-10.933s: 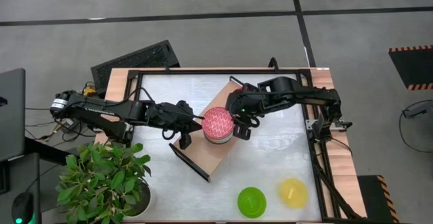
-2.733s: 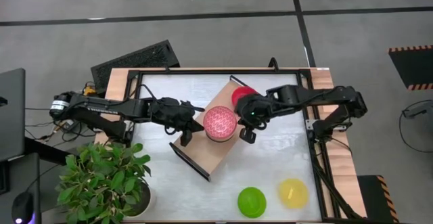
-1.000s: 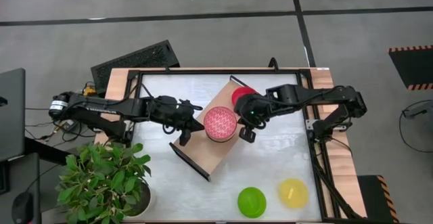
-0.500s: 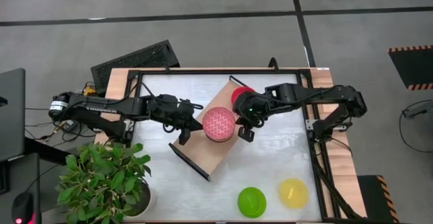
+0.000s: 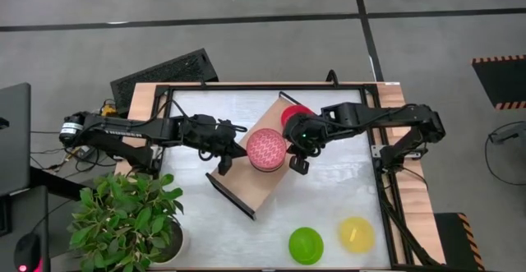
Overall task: Place and stack bowls onto a shelf
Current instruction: Adjust the stacked patterned bowls on the shelf
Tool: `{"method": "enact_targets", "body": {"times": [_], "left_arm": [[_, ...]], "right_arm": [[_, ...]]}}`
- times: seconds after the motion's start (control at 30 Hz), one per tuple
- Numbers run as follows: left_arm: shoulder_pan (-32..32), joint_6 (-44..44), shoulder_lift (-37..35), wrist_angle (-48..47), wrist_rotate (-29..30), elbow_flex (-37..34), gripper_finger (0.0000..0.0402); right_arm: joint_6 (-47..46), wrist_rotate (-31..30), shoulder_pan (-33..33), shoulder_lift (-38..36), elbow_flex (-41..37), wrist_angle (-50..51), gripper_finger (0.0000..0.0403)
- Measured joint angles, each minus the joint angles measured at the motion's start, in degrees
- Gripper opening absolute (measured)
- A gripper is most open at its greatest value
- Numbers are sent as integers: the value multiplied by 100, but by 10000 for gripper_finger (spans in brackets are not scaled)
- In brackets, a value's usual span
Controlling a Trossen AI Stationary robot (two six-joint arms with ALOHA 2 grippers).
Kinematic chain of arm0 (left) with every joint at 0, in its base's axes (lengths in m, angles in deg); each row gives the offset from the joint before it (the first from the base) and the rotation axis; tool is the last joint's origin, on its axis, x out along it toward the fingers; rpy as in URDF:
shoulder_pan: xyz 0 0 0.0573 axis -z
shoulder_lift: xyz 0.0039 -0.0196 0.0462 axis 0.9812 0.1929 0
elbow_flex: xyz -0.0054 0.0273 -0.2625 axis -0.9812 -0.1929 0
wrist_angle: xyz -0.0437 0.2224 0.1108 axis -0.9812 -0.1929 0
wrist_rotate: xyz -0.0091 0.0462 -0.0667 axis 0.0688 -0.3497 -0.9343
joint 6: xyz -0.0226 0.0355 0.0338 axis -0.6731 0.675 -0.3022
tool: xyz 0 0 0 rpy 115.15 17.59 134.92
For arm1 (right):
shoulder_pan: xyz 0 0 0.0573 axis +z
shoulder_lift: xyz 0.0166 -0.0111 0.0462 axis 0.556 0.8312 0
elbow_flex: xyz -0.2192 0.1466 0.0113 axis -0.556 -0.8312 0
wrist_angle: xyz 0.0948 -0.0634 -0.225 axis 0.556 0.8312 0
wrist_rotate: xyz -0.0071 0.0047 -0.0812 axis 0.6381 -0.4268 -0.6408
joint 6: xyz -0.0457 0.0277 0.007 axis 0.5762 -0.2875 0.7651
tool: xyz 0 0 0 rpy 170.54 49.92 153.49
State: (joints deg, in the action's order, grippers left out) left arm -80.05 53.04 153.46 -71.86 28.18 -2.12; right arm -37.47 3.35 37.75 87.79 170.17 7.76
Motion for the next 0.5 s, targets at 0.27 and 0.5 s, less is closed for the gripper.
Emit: {"method": "enact_targets", "body": {"times": [0.27, 0.5], "left_arm": [[-2, -218, 2, -91, 17, 2, 0], [-2, -352, 0, -115, 4, 2, 0]], "right_arm": [[107, -309, 0, -37, 407, 287, 23], [150, -321, 17, -37, 417, 334, 23]]}}
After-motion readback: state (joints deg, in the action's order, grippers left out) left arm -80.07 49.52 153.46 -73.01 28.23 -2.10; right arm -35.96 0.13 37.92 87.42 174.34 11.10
